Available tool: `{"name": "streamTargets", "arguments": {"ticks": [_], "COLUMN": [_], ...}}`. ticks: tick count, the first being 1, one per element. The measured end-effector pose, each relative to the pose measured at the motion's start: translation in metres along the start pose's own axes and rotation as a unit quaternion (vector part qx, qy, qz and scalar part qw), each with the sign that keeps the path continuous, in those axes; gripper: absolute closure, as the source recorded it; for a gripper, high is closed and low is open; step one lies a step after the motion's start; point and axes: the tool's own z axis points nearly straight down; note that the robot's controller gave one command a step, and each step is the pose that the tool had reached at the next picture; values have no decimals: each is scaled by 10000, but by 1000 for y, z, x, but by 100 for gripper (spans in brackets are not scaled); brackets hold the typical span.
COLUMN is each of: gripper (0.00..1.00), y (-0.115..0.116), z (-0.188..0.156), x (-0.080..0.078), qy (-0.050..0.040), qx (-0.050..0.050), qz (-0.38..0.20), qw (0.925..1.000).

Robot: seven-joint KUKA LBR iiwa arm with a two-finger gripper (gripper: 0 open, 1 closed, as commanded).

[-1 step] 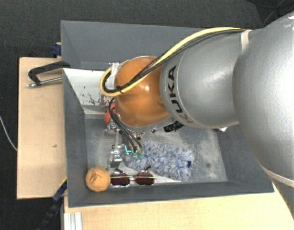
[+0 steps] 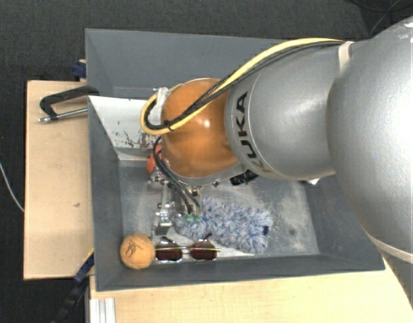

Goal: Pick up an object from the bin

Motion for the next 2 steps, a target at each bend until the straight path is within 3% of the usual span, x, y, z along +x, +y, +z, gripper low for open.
{"name": "streamTargets", "arguments": {"ticks": [1, 2], "gripper": [0, 100], "y": [-2, 4], "z": [4, 81], "x": [5, 9], "qy": [-6, -16], "qx": [2, 6], "qz": [-547, -2158], "qw": [9985, 9764]}}
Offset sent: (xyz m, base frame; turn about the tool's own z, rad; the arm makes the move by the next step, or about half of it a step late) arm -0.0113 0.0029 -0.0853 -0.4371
